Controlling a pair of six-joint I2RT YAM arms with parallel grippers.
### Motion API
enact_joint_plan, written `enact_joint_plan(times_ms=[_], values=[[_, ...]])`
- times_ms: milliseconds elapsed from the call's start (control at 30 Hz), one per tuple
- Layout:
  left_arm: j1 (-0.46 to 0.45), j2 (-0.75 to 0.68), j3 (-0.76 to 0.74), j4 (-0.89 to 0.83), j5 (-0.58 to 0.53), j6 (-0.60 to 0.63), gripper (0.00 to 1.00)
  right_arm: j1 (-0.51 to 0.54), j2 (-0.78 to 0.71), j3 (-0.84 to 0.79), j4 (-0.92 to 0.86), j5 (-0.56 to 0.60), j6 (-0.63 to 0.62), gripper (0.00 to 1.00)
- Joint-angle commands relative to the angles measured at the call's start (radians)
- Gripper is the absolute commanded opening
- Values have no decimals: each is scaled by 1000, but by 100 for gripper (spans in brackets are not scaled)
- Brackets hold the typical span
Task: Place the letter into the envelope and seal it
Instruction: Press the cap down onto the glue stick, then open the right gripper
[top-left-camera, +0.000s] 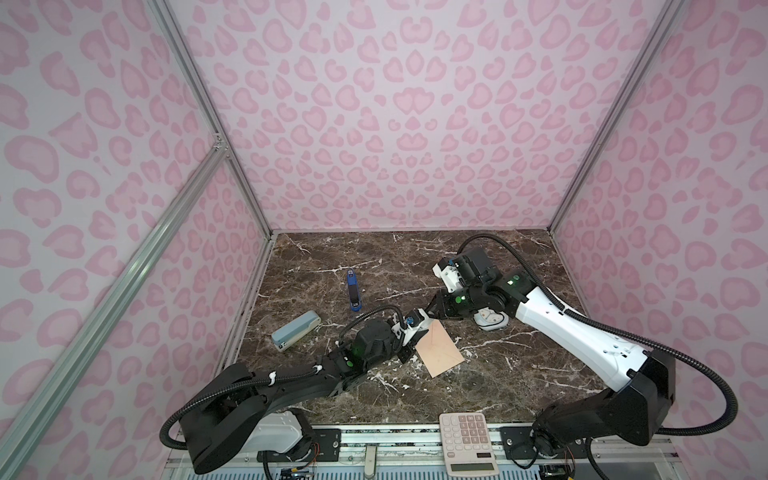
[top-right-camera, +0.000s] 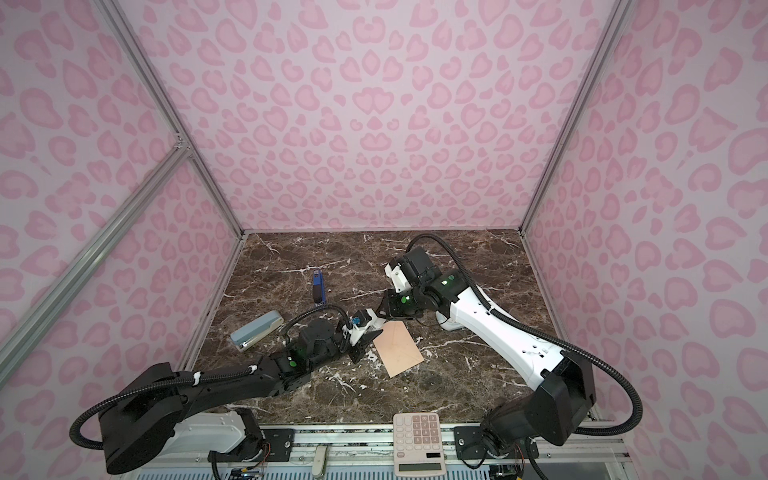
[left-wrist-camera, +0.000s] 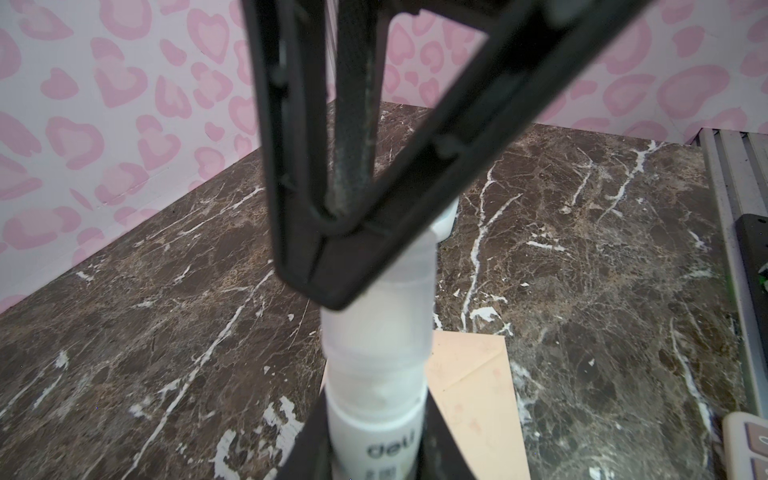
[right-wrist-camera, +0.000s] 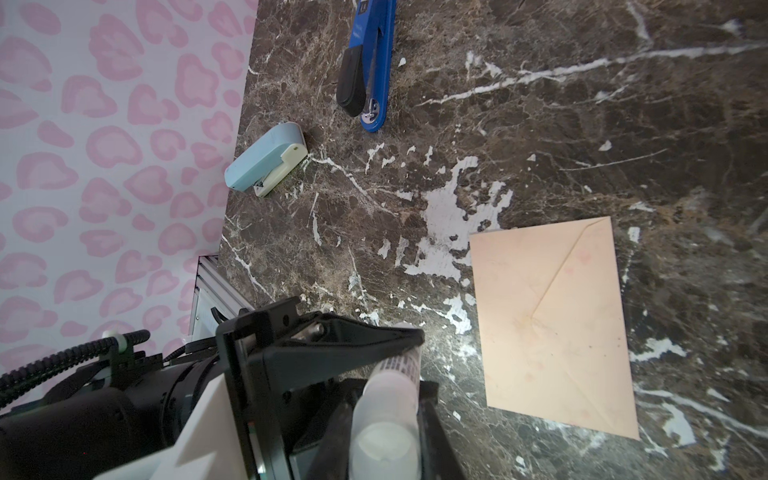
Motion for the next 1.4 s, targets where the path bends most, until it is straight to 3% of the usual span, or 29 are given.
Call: enact_joint_plan(times_ms=[0, 933, 1367], values=[[-7, -13, 19, 102, 50, 19, 4, 13, 15, 2, 18, -54, -5, 20], [-7, -44, 17, 99, 40, 22, 4, 62, 63, 37, -44, 18, -35, 19], [-7, -78, 28, 99, 17, 2, 4, 79, 68, -14, 6, 11, -15, 19]])
